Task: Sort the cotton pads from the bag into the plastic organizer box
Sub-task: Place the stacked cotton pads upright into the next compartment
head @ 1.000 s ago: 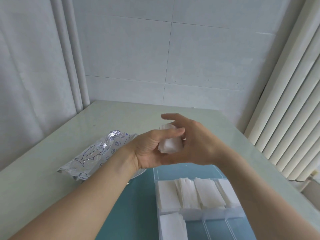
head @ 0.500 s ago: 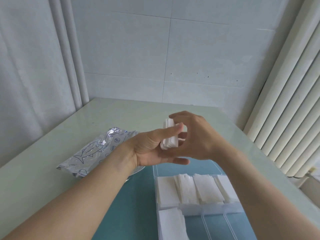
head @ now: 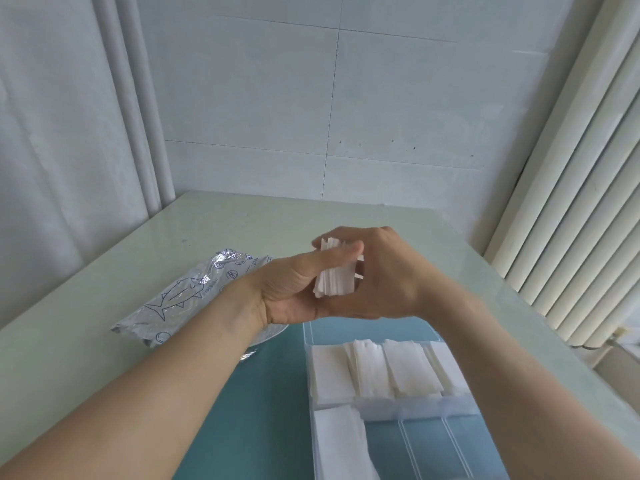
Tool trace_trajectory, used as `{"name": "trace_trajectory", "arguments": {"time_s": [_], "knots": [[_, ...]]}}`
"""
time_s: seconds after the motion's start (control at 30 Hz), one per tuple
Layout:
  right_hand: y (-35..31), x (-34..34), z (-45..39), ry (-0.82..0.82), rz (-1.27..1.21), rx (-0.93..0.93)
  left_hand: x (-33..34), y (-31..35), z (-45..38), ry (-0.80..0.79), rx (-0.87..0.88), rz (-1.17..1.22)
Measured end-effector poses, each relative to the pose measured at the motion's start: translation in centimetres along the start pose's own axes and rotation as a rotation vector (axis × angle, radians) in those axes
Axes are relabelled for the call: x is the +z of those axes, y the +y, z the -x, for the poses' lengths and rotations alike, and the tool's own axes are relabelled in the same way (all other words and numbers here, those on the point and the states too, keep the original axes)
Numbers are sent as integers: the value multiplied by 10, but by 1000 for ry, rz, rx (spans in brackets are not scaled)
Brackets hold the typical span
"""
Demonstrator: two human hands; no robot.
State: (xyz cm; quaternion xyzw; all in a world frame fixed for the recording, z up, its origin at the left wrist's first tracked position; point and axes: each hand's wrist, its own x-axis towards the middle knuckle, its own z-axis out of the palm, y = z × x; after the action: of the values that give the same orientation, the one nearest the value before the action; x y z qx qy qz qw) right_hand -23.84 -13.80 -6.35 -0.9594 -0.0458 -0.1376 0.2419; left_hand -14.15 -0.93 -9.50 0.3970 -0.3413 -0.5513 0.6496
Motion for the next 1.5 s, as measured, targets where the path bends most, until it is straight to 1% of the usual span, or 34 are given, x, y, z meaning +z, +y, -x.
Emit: {"name": "trace_trajectory", "arguments": {"time_s": [0.1, 0.17, 0.23, 0.27, 0.33, 0.4, 0.47, 0.53, 0.6, 0.67, 0.73, 0.8, 0.83, 0.9, 0.97, 1.0, 1.03, 1.07, 1.13, 1.2, 1.3, 1.5], "knots": [[-4, -8, 3, 7, 83, 26, 2, 1, 1, -53, -23, -67], [-6, -11, 4, -24, 141, 59, 4, -1, -2, 13, -9, -107], [-9, -12, 4, -28, 139, 70, 7, -4, -6, 69, 26, -113], [-11, -14, 7, -39, 102, 65, 11, -5, -5, 65, 35, -131], [-13, -22, 15, -114, -16, 57, 17, -2, -1, 38, 27, -204], [-13, -33, 28, -204, -141, 24, 20, 6, 12, -19, -31, -321], [-13, -37, 40, -238, -314, -4, 16, 12, 25, -94, -107, -388], [-19, -35, 47, -178, -416, 8, 17, 11, 38, -140, -136, -389], [-29, -28, 54, -111, -373, 41, 28, 2, 48, -162, -163, -354], [-35, -22, 60, -94, -353, 47, 38, -6, 56, -136, -145, -369], [-38, -22, 69, -51, -419, 57, 40, -8, 67, -111, -127, -441], [-39, -29, 81, -13, -567, 126, 39, -5, 81, -66, -130, -564], [-38, -33, 87, -24, -641, 188, 38, -3, 88, -15, -152, -650], [-35, -36, 97, -151, -722, 327, 40, -3, 97, 120, -241, -854], [-38, -23, 106, -325, -673, 470, 40, -10, 100, 204, -360, -978], [-41, -13, 109, -382, -629, 540, 43, -14, 101, 229, -407, -1014], [-44, -1, 112, -401, -576, 602, 46, -18, 101, 245, -450, -1033], [-46, 11, 114, -371, -511, 646, 48, -22, 101, 249, -486, -1047], [-50, 30, 117, -218, -394, 703, 52, -28, 103, 246, -526, -1071], [-49, 40, 120, -77, -399, 762, 55, -33, 103, 261, -536, -1075], [-52, 45, 123, 49, -520, 839, 61, -41, 106, 291, -513, -1054], [-64, 44, 125, 200, -814, 877, 70, -48, 108, 348, -477, -933]]}}
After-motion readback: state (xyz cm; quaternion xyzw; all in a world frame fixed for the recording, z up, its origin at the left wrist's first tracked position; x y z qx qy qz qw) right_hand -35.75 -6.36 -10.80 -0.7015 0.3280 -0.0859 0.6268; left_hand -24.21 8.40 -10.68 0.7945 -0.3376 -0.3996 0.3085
